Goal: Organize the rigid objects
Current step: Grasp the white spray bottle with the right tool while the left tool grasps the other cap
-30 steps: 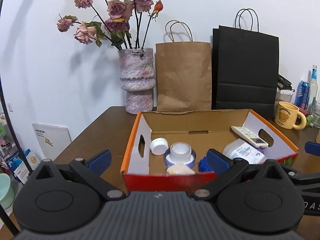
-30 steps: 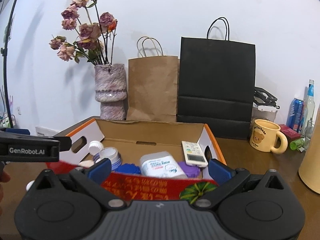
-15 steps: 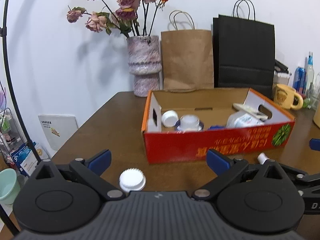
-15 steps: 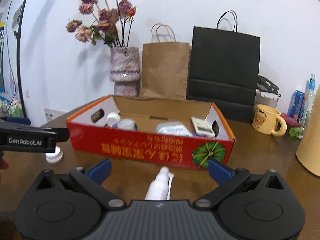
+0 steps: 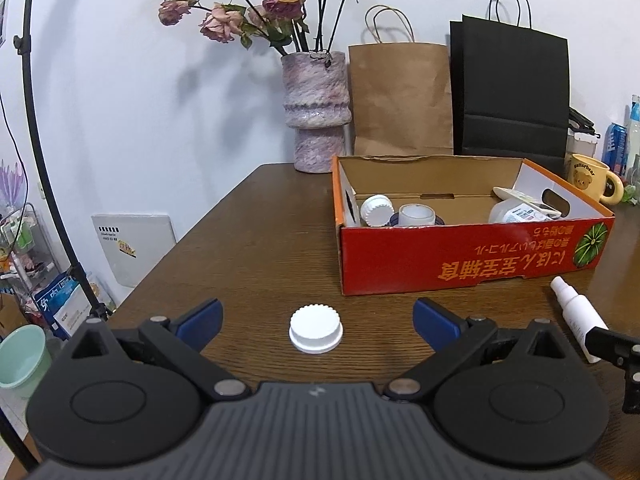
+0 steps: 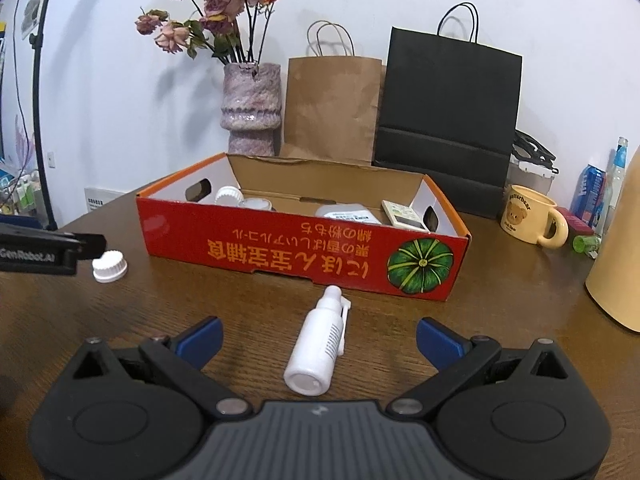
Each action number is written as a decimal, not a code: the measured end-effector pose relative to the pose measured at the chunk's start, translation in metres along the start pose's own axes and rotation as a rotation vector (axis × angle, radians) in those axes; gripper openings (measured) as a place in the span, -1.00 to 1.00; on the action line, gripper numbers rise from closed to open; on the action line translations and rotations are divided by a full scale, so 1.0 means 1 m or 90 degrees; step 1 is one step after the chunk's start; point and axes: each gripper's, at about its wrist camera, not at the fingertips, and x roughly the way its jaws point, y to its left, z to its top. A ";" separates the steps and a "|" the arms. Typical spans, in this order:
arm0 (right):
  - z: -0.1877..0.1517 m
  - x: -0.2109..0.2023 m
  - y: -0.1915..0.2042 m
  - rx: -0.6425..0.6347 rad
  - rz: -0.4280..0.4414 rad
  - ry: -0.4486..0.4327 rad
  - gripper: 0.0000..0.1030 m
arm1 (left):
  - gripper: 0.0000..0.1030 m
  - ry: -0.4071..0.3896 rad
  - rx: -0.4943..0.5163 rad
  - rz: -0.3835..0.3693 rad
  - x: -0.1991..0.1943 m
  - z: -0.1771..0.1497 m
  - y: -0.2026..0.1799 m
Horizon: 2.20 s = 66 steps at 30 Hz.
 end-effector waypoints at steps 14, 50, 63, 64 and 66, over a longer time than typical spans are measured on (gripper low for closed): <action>0.002 0.033 -0.001 0.015 0.007 0.050 0.45 | 1.00 0.019 -0.017 0.003 0.012 -0.007 0.006; 0.002 0.028 -0.023 0.085 -0.013 -0.023 -0.49 | 0.78 0.124 -0.007 0.039 0.080 -0.001 0.009; 0.001 0.027 -0.021 0.082 -0.017 -0.028 -0.49 | -0.19 0.090 -0.005 -0.009 0.067 -0.003 0.003; 0.001 0.027 -0.020 0.081 -0.018 -0.028 -0.49 | -0.19 0.087 -0.005 -0.009 0.066 -0.002 0.003; 0.001 0.027 -0.020 0.081 -0.018 -0.028 -0.49 | -0.19 0.081 -0.004 -0.008 0.064 -0.002 0.003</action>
